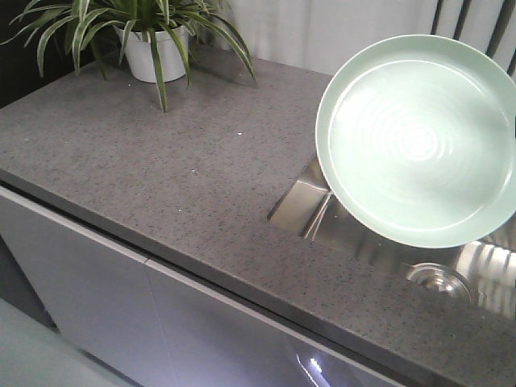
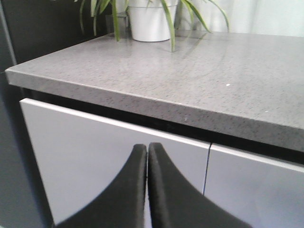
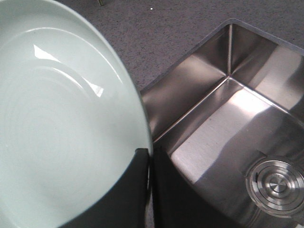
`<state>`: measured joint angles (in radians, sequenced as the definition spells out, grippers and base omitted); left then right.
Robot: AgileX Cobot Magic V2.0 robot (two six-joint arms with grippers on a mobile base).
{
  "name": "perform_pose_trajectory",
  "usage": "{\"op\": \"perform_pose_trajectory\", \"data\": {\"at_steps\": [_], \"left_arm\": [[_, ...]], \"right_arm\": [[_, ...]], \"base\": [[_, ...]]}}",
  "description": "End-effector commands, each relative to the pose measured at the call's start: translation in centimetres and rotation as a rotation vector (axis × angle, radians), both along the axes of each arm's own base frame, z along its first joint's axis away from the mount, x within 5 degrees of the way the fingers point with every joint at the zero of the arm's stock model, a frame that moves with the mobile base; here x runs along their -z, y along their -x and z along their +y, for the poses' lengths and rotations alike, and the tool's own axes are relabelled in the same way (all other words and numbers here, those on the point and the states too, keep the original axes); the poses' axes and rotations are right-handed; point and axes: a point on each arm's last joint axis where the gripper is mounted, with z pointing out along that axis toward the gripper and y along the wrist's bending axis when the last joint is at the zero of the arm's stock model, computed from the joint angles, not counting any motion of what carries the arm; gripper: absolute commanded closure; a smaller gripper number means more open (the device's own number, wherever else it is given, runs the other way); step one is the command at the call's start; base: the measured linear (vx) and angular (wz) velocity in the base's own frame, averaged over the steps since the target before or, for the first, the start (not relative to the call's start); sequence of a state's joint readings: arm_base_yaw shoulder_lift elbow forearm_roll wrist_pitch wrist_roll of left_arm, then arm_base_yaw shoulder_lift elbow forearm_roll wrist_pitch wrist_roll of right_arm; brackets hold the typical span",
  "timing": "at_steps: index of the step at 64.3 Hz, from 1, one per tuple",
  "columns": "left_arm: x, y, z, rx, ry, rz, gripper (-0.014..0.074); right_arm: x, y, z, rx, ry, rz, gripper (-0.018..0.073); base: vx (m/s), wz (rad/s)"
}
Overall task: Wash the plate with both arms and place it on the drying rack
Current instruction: 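Drive up to the steel sink holding the plate in the right gripper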
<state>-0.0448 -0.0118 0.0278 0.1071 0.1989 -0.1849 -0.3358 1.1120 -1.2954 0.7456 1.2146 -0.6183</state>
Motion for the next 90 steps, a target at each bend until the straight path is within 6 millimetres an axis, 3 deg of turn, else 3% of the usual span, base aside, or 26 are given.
{"op": "perform_pose_trajectory", "data": {"at_steps": [1,90], "left_arm": [[-0.15,-0.03,-0.11,0.014,0.011,-0.07,0.0603],[-0.15,-0.03,-0.11,0.014,0.011,-0.07,0.0603]], "right_arm": [[-1.41,0.33,0.23,0.014,-0.025,-0.083,0.0566],[-1.42,0.31,0.22,0.015,-0.025,-0.085,0.0566]], "base": [[0.06,-0.25],[0.05,-0.22]]}}
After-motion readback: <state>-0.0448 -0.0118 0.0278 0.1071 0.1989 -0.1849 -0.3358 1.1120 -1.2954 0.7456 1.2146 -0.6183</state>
